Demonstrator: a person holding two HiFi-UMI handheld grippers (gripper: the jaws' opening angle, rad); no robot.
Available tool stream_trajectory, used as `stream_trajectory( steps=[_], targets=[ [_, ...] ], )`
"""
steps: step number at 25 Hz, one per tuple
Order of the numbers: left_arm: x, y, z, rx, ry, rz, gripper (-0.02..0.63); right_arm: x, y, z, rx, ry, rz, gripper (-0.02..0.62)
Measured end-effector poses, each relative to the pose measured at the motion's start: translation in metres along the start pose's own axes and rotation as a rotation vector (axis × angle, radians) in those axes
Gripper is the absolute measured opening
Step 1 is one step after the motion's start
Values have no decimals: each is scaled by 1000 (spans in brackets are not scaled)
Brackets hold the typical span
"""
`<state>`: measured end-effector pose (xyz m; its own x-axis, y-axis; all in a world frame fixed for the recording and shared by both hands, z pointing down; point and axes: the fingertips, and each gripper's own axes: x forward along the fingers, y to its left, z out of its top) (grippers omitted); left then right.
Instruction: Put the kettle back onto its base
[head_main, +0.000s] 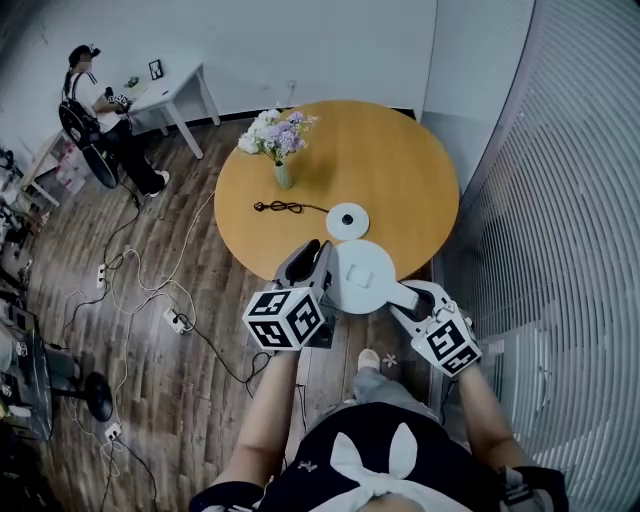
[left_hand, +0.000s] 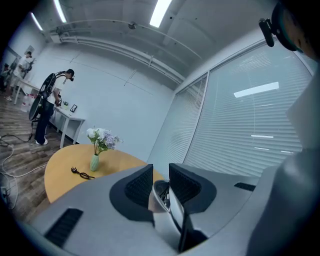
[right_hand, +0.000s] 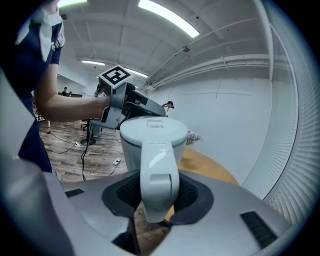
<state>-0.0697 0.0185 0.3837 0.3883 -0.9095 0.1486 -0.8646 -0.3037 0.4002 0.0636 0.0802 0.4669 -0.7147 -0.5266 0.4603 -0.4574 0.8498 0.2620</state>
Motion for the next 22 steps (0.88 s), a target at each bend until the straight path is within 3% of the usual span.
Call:
stream_trajectory(
  steps=[22],
  targets=[
    [94, 29, 41, 15, -20, 16, 107, 55, -96, 11, -22, -35, 5, 146]
  ],
)
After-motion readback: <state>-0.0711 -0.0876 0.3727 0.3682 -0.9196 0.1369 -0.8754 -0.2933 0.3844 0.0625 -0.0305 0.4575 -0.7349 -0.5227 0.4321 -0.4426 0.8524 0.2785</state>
